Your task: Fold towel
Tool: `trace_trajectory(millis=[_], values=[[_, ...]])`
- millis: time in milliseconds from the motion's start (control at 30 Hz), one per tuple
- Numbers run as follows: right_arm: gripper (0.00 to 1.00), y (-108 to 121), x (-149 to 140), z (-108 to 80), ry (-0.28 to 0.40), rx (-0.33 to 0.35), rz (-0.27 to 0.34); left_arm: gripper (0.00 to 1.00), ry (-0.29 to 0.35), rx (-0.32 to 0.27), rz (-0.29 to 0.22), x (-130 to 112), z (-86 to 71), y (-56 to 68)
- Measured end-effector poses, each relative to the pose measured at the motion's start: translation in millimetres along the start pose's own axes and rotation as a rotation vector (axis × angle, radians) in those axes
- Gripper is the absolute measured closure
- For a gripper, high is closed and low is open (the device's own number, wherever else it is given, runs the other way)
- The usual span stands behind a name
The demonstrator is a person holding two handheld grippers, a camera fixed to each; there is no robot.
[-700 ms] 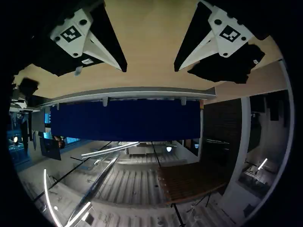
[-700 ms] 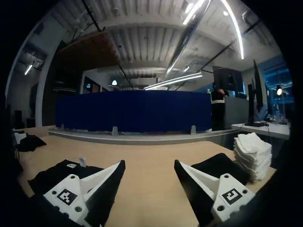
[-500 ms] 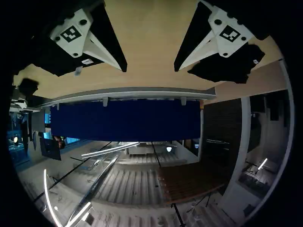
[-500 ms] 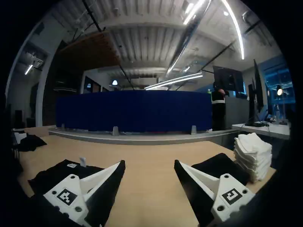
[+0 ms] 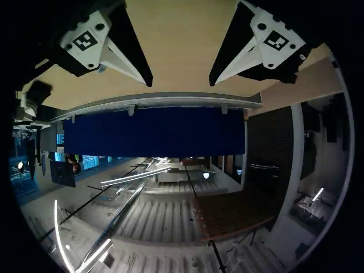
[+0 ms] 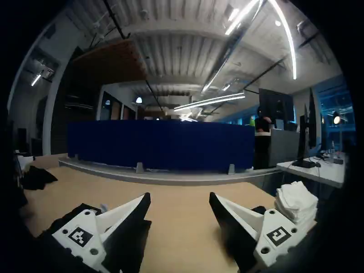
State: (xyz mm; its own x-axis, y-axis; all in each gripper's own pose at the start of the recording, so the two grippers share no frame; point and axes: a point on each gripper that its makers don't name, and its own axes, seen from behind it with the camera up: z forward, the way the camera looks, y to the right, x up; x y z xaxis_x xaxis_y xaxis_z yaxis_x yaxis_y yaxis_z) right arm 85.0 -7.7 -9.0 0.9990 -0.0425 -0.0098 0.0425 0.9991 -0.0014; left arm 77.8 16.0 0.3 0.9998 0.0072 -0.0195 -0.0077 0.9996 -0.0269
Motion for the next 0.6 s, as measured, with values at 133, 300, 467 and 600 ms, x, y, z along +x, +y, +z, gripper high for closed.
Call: trace_trajectory(millis=[133, 300, 467, 600], values=[[0.00, -4, 38, -3.7, 0.015, 0.002, 0.011, 0.08, 0.000, -0.010, 0.025, 35, -1.8, 5.0], [0.00, -7, 75, -7.7, 0.015, 0.006, 0.021, 0.08, -0.001, -0.024, 0.022, 72, -6.3, 13.1], [0.00, -6, 108, -10.5, 0.018, 0.003, 0.024, 0.08, -0.022, -0.034, 0.011, 99, -9.8, 17.2], [0.00, -2, 126, -10.8, 0.015, -0.006, 0.041, 0.08, -0.038, -0.038, -0.002, 117, -9.7, 16.8]])
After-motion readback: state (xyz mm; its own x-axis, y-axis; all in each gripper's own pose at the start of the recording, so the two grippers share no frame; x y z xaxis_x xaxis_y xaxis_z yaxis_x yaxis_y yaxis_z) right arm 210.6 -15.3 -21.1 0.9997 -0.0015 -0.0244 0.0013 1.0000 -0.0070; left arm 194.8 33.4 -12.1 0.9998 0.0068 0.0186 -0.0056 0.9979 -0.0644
